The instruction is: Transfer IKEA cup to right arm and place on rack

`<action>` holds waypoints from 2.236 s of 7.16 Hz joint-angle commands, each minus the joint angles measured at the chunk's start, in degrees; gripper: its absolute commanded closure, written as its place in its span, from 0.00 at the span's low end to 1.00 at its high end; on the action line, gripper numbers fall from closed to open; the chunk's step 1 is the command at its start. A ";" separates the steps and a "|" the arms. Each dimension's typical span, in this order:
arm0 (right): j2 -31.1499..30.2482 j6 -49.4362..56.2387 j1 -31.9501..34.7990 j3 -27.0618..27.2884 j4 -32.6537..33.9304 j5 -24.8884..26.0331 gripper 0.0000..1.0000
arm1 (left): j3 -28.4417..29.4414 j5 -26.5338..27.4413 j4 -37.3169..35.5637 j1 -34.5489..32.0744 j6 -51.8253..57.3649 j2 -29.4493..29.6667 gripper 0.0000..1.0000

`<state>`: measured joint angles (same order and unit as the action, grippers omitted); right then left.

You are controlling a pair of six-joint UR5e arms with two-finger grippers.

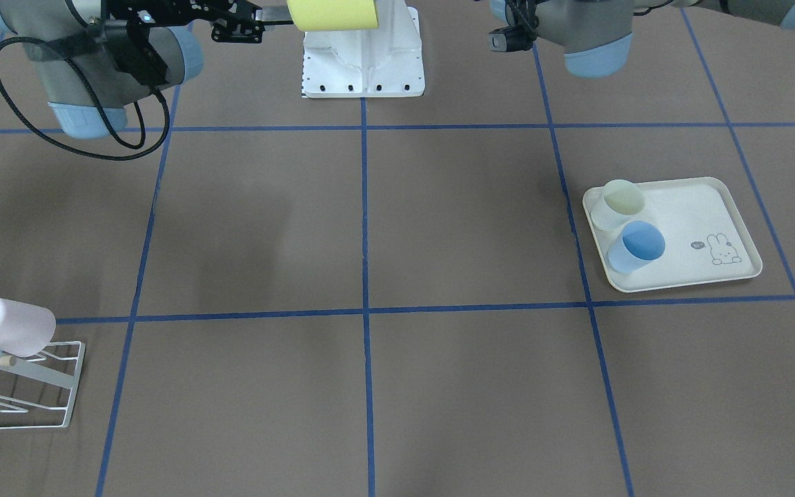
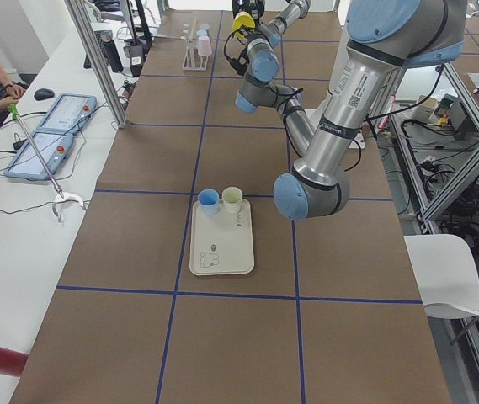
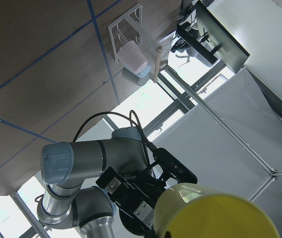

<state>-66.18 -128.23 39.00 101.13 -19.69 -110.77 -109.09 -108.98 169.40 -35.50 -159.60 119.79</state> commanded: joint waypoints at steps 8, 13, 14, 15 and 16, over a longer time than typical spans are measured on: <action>0.27 0.00 -0.33 -0.50 -0.17 0.81 0.41 | 0.11 0.52 -0.38 3.69 0.08 1.41 1.00; -0.08 0.26 -0.24 -0.14 -0.17 0.73 0.75 | -1.11 0.43 -0.82 2.55 0.43 1.23 0.00; -0.35 0.44 -0.07 -0.06 -0.17 0.81 0.76 | -1.64 0.00 -1.17 -0.07 0.61 0.71 0.00; -0.35 0.61 -0.07 -0.40 -0.08 0.81 0.76 | -1.56 -0.27 -1.18 -2.70 0.87 -0.77 0.00; -0.61 2.96 0.28 -1.28 1.22 1.25 0.76 | -0.95 -1.66 -1.18 -5.86 3.48 -3.05 0.00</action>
<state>-66.55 -127.14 38.99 100.63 -19.50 -109.86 -110.42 -109.44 168.27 -37.71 -158.22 119.04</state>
